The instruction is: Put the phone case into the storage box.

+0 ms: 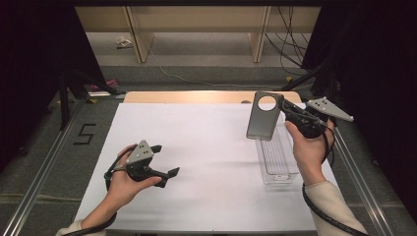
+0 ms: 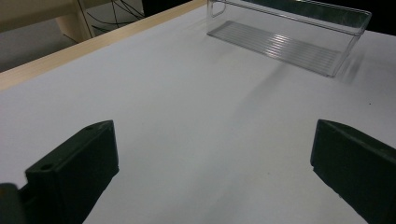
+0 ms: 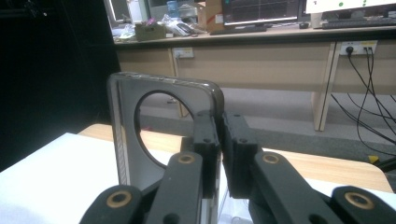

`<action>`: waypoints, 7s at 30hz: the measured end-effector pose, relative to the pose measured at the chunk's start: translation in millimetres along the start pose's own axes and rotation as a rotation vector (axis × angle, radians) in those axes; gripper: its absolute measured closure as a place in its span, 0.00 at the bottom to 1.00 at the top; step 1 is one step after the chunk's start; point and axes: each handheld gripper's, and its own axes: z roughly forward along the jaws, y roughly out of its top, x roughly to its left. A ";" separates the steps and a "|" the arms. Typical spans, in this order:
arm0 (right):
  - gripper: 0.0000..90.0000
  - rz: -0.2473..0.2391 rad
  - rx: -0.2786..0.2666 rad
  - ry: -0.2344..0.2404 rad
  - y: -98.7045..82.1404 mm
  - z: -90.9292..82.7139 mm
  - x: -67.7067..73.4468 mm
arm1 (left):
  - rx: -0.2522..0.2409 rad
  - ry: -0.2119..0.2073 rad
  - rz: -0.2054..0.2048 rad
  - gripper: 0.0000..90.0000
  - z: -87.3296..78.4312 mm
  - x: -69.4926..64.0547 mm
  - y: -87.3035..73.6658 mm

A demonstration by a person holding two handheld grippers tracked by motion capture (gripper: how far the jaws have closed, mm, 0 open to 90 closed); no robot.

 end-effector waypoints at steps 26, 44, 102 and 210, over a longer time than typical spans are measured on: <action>0.95 0.011 -0.017 -0.036 4.7 -4.7 -13.3 | 0.001 0.001 0.000 0.00 0.1 0.4 -0.2; 0.95 0.018 -0.025 -0.066 5.4 -7.6 -23.4 | 0.003 0.000 0.000 0.00 0.1 0.4 -0.4; 0.95 -0.007 -0.033 -0.123 9.7 -7.1 -40.2 | 0.002 0.000 -0.001 0.00 0.4 0.6 -0.5; 0.95 -0.042 -0.021 -0.137 10.3 16.2 -45.5 | 0.005 0.005 -0.002 0.01 -0.1 1.9 -0.6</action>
